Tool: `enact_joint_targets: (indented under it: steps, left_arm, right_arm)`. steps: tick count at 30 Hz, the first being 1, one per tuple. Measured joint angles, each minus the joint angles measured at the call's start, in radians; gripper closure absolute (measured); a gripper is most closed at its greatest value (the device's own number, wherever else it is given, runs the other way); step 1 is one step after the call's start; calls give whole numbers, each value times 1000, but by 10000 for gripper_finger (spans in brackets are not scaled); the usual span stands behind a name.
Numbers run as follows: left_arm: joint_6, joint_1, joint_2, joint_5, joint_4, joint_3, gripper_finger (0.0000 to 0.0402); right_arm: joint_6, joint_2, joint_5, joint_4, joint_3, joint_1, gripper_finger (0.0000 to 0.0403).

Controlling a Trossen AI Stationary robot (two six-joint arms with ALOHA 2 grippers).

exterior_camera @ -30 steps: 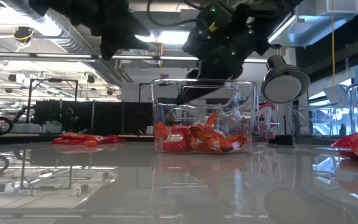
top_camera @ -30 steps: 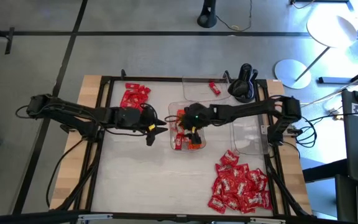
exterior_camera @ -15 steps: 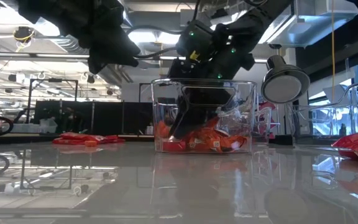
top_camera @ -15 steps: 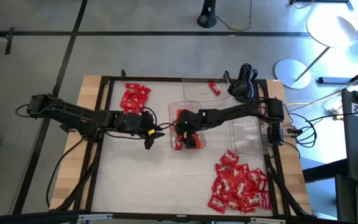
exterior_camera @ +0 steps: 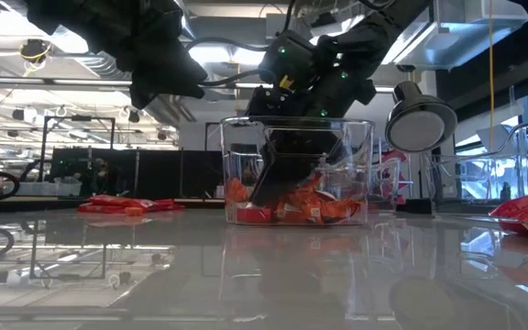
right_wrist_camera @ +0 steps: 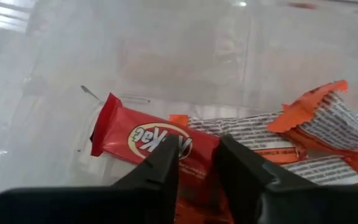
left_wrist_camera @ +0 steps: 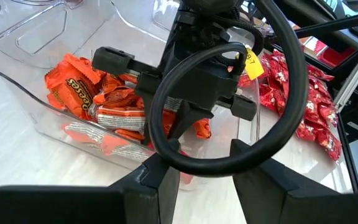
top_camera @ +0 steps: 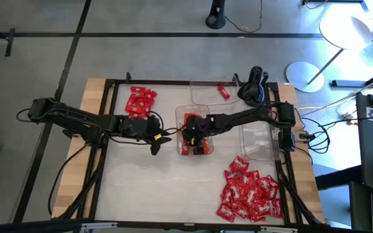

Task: Sort candy
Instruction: Put the red chocolate into the top transparent bin

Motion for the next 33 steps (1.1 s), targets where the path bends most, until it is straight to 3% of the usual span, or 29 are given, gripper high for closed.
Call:
enact_joint_targets:
  steps: [12,33]
  left_arm:
    - [-22,1,0,-8,0,0,271]
    - [-8,1,-1,-8,8,0,271]
  right_arm:
    - [3,2,32,44,-1,-2,399]
    - [2,-263,158,-74,-5,-30,402]
